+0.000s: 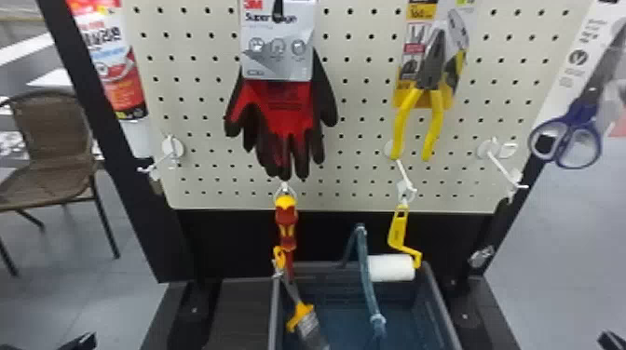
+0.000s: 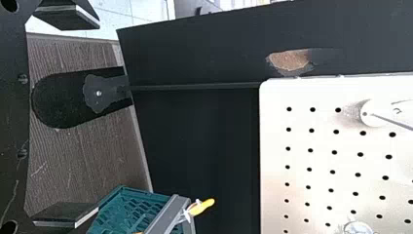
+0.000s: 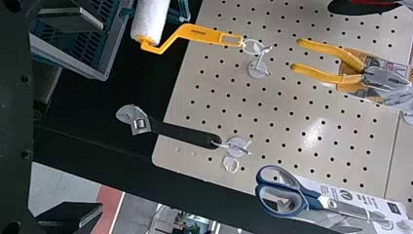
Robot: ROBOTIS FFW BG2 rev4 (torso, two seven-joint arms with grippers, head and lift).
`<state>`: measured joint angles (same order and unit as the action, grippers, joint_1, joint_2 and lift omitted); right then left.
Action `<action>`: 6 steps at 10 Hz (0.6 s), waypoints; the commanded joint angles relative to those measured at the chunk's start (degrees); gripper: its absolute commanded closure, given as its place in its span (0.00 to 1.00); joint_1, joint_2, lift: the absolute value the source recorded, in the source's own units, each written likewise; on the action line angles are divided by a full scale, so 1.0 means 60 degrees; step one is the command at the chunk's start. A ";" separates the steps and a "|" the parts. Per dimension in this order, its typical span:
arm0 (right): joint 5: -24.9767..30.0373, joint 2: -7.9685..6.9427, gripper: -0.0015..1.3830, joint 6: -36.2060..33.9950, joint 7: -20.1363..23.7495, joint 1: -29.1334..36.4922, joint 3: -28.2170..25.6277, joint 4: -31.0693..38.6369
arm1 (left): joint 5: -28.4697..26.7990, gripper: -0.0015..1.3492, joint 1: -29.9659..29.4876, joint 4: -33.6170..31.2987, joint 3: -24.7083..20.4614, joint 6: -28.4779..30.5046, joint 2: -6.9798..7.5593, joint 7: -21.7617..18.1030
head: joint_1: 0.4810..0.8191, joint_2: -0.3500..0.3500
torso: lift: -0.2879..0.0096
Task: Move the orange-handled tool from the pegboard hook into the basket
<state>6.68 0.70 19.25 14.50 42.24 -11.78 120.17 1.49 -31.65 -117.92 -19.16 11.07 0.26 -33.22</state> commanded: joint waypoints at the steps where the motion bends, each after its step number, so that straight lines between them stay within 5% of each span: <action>1: 0.0000 -0.0126 0.00 0.0000 0.0000 0.0000 0.0000 0.0000 | 0.0000 0.00 0.0000 0.0000 0.0000 0.0000 -0.0069 0.0000 | 0.20 0.50 | 0.63; 6: 0.0000 -0.0126 0.00 0.0000 0.0000 0.0000 0.0000 0.0000 | 0.0000 0.00 0.0000 0.0000 0.0000 0.0000 -0.0069 0.0000 | 0.20 0.50 | 0.63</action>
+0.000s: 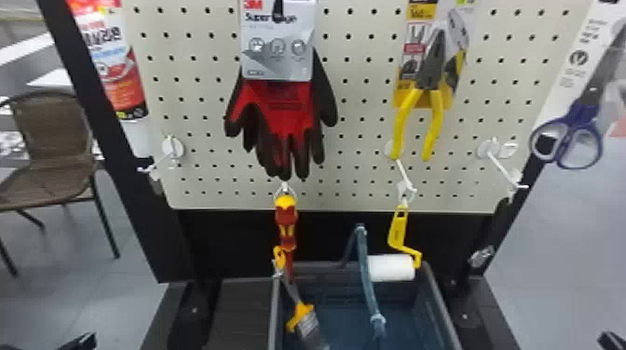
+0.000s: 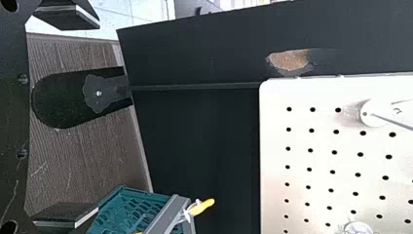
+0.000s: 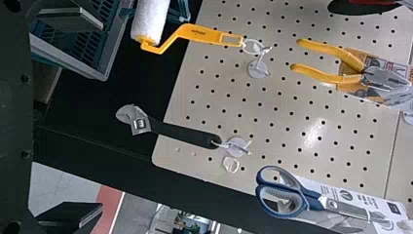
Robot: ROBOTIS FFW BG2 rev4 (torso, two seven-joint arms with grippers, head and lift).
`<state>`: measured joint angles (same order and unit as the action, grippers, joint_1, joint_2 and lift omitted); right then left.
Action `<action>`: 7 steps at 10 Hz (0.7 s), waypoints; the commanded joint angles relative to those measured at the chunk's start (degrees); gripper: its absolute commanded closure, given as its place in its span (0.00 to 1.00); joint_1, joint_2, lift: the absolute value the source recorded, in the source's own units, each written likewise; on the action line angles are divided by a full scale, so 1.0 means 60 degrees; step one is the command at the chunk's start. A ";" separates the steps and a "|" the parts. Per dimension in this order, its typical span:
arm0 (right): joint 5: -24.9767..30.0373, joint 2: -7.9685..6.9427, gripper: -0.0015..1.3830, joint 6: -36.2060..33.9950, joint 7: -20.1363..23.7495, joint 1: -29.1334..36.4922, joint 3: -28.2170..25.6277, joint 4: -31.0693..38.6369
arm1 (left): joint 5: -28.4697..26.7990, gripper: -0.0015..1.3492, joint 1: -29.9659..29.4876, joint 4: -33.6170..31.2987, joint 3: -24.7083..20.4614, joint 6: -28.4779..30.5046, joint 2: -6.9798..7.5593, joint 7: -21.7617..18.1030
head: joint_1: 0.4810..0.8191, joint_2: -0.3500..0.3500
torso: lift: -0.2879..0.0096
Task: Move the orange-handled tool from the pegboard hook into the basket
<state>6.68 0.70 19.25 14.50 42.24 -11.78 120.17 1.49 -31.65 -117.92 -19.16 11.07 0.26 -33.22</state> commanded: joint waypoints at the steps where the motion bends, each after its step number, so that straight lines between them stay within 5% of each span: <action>1: 0.0000 -0.0126 0.00 0.0000 0.0000 0.0000 0.0000 0.0000 | 0.0000 0.00 0.0000 0.0000 0.0000 0.0000 -0.0069 0.0000 | 0.20 0.50 | 0.63; 7: 0.0000 -0.0126 0.00 0.0000 0.0000 0.0000 0.0000 0.0000 | 0.0000 0.00 0.0000 0.0000 0.0000 0.0000 -0.0069 0.0000 | 0.20 0.50 | 0.63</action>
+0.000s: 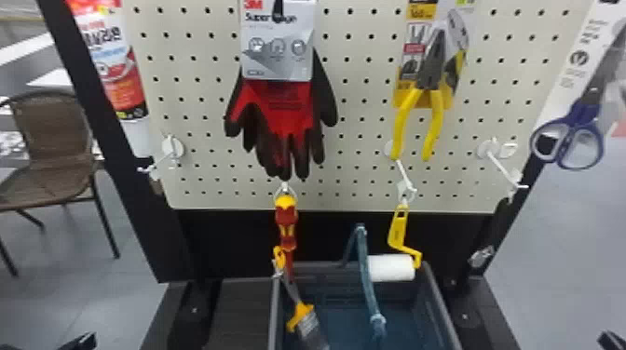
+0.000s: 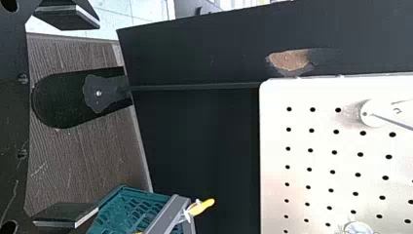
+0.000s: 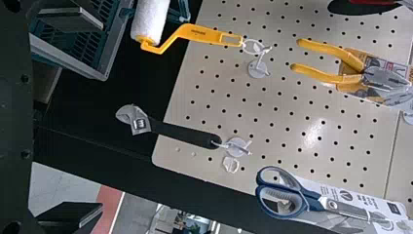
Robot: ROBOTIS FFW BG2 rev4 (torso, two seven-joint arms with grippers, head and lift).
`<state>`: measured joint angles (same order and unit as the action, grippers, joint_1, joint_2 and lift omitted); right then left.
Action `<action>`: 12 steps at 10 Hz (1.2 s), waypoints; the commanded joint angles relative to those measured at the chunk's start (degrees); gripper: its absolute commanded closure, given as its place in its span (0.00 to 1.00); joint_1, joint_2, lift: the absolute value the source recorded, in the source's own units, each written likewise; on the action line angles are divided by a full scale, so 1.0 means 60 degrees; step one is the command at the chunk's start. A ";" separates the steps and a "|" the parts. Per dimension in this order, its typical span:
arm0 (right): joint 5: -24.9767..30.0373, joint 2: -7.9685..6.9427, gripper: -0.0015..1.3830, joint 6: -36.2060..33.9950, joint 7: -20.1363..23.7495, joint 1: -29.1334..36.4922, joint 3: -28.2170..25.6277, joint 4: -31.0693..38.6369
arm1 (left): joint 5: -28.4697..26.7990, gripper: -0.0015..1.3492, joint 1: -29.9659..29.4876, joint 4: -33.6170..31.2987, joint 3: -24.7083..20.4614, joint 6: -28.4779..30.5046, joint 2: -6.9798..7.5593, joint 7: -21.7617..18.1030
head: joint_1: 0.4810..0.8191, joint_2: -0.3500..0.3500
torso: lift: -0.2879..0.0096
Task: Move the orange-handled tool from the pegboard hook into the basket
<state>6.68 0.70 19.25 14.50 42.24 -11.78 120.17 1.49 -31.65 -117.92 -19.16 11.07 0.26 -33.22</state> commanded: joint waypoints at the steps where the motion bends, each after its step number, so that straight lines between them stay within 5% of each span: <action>1: 0.0000 -0.0126 0.00 0.0000 0.0000 0.0000 0.0000 0.0000 | 0.0000 0.00 0.0000 0.0000 0.0000 0.0000 -0.0069 0.0000 | 0.20 0.50 | 0.63; 12: 0.0000 -0.0126 0.00 0.0000 0.0000 0.0000 0.0000 0.0000 | 0.0000 0.00 0.0000 0.0000 0.0000 0.0000 -0.0069 0.0000 | 0.20 0.50 | 0.63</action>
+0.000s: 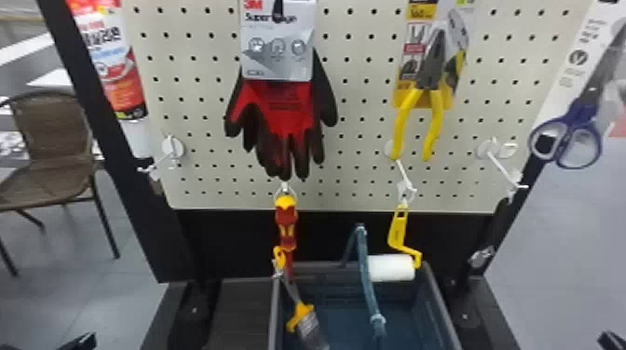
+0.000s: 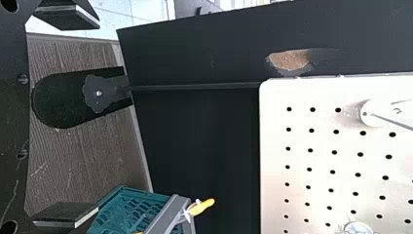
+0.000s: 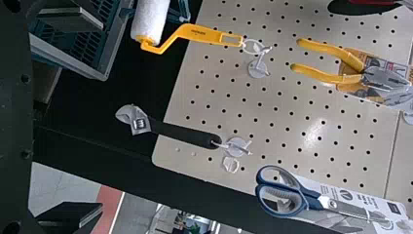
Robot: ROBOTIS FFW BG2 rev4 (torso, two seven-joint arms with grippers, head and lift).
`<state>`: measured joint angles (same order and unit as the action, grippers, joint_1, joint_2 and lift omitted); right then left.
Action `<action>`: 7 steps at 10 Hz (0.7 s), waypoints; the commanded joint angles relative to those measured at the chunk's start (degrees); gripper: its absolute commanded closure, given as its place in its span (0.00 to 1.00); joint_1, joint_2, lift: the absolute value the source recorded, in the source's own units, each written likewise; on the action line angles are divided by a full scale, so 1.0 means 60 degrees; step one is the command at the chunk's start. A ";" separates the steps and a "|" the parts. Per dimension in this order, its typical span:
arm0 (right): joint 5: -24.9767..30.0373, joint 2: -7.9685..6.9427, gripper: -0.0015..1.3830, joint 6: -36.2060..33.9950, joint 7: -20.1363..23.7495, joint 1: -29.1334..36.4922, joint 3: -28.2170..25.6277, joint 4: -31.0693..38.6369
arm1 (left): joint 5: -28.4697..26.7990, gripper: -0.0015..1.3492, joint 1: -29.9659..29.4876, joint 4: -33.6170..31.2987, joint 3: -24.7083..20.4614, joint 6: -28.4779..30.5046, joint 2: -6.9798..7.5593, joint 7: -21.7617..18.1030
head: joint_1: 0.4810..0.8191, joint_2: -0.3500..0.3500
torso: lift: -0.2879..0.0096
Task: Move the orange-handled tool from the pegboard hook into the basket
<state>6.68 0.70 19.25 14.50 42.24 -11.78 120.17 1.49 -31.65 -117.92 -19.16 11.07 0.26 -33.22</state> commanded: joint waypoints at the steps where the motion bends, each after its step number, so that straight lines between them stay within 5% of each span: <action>1: 0.0000 -0.0126 0.00 0.0000 0.0000 0.0000 0.0000 0.0000 | 0.0000 0.00 0.0000 0.0000 0.0000 0.0000 -0.0069 0.0000 | 0.20 0.50 | 0.63; 7: 0.0000 -0.0126 0.00 0.0000 0.0000 0.0000 0.0000 0.0000 | 0.0000 0.00 0.0000 0.0000 0.0000 0.0000 -0.0069 0.0000 | 0.20 0.50 | 0.63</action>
<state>6.68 0.70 19.25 14.50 42.24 -11.78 120.17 1.49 -31.65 -117.92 -19.16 11.07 0.26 -33.22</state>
